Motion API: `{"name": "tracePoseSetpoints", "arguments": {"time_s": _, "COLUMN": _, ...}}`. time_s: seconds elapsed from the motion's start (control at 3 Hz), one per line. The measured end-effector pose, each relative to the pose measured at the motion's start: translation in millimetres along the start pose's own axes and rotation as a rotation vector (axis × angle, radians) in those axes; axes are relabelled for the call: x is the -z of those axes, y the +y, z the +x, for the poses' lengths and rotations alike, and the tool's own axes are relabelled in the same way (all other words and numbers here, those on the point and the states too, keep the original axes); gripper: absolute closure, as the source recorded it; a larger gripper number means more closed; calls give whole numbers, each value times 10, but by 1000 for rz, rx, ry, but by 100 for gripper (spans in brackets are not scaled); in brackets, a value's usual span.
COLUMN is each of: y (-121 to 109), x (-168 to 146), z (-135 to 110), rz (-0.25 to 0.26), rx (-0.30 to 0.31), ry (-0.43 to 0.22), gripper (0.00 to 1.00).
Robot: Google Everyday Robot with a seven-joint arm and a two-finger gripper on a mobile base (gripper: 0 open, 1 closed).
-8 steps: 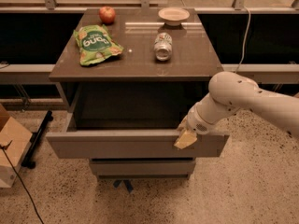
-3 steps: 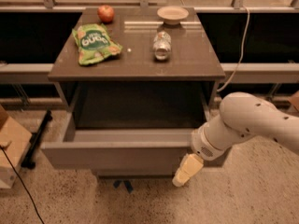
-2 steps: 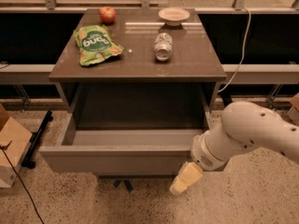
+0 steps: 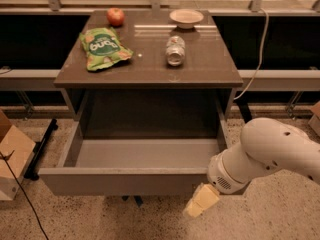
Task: Open top drawer
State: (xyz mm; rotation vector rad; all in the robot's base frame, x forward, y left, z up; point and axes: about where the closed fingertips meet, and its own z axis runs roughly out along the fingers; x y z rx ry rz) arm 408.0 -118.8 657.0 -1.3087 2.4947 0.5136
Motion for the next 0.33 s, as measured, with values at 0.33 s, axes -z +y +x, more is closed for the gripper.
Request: {"name": "tracePoseSetpoints", "arguments": {"time_s": 0.33, "y": -2, "x": 0, "z": -1, "rz": 0, "rx": 0, "ry": 0, "gripper": 0}}
